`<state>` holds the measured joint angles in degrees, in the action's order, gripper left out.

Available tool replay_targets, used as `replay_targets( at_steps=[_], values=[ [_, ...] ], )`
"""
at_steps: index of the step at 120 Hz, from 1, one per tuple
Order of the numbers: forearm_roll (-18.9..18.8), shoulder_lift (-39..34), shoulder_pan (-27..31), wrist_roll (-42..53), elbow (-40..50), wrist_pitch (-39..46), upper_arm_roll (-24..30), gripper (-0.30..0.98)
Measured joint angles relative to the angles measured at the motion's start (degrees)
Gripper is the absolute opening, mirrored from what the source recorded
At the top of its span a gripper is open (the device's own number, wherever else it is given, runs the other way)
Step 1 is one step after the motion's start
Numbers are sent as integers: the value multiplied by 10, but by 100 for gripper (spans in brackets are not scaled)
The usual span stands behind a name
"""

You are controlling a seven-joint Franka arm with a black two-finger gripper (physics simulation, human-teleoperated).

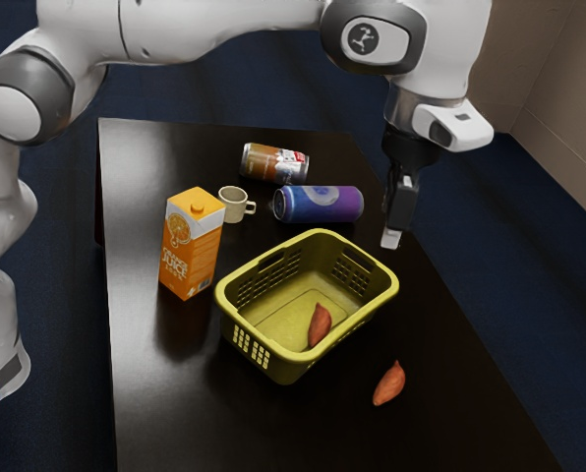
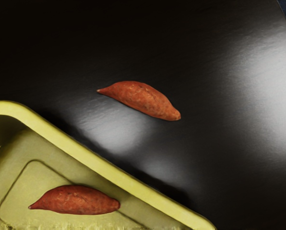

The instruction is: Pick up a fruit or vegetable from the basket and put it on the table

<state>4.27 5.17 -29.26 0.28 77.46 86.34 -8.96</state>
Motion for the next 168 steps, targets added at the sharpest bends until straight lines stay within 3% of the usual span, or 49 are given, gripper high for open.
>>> replay_targets(
  at_steps=[13, 51, 76, 130, 168],
  values=[
    [0, -59, 10, -78, 107, 57, -14, 69],
    [15, -76, 43, -320, 193, 128, -42, 69],
    [17, -118, -2, -435, 278, 149, -41, 69],
    [15, -146, 6, -592, 365, 207, -50, 69],
    [51, -143, 7, -671, 408, 282, -68, 69]
  ],
)
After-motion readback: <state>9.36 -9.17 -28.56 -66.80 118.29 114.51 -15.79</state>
